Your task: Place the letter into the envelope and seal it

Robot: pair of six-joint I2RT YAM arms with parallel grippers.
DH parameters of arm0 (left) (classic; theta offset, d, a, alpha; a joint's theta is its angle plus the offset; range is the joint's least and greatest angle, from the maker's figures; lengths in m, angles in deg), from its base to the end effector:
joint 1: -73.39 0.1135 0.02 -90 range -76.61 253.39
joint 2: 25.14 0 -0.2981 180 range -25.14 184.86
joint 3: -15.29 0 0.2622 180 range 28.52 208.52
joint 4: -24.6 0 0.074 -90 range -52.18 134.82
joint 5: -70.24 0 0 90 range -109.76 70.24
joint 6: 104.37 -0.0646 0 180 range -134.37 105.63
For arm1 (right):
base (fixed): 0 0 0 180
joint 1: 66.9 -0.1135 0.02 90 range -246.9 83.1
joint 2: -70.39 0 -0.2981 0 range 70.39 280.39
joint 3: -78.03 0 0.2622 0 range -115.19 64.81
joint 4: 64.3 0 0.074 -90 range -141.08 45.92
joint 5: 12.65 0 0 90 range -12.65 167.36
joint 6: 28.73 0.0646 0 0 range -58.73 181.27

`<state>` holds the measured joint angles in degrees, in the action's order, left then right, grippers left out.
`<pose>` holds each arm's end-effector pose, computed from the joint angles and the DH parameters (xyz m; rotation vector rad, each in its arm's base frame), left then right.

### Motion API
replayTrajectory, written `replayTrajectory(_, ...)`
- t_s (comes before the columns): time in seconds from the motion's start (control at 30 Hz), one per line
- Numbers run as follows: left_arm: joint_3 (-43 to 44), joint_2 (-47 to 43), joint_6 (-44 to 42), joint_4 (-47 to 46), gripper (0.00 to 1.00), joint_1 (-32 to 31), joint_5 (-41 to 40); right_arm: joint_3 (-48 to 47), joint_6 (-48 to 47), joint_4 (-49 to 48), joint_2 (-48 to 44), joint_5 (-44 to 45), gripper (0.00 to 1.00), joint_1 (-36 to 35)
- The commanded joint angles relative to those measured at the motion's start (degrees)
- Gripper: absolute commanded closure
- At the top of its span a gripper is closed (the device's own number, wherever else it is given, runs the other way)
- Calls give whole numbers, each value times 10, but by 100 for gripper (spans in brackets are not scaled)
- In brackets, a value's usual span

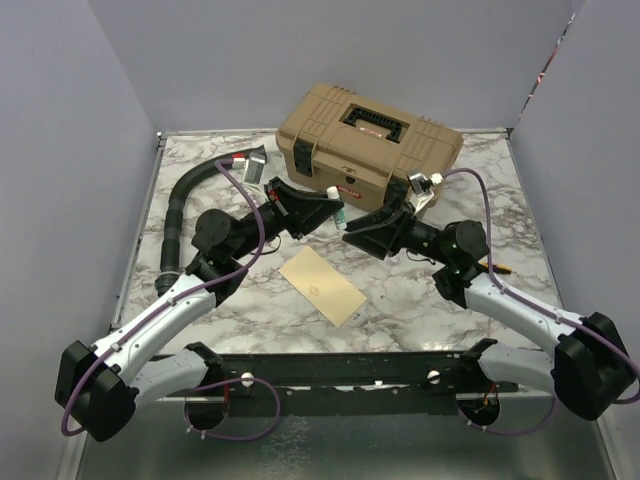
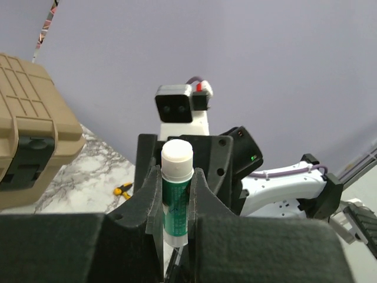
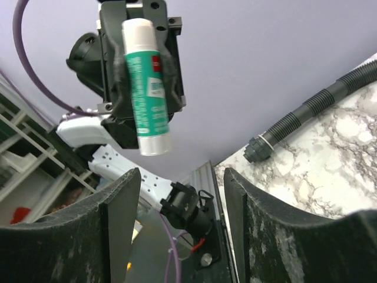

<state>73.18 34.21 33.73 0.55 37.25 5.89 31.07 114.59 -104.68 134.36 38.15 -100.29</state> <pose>0.1872 -0.1713 0.4141 0.3053 1.3369 -1.5240 0.1894 0.1738 0.3539 -0.4621 1.3825 1.6706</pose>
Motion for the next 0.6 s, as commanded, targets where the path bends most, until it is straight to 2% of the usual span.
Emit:
replayTrajectory(0.0,-4,-7,42,-44,100,-3,-35,-17,70,-100,39,55,39,-15)
replayTrajectory(0.1,-10,-9,47,-49,100,-3,-39,-23,114,-193,72,37,40,-18)
replayTrajectory(0.17,-13,-10,51,-51,100,-4,-42,-31,129,-221,89,26,40,-22)
replayTrajectory(0.43,-17,-13,57,-56,100,-4,-40,-47,118,-214,104,34,42,-45)
replayTrajectory(0.5,-20,-14,58,-57,100,-4,-41,-54,114,-200,106,39,48,-47)
replayTrajectory(0.57,-23,-17,58,-58,100,-4,-43,-62,105,-180,108,43,66,-50)
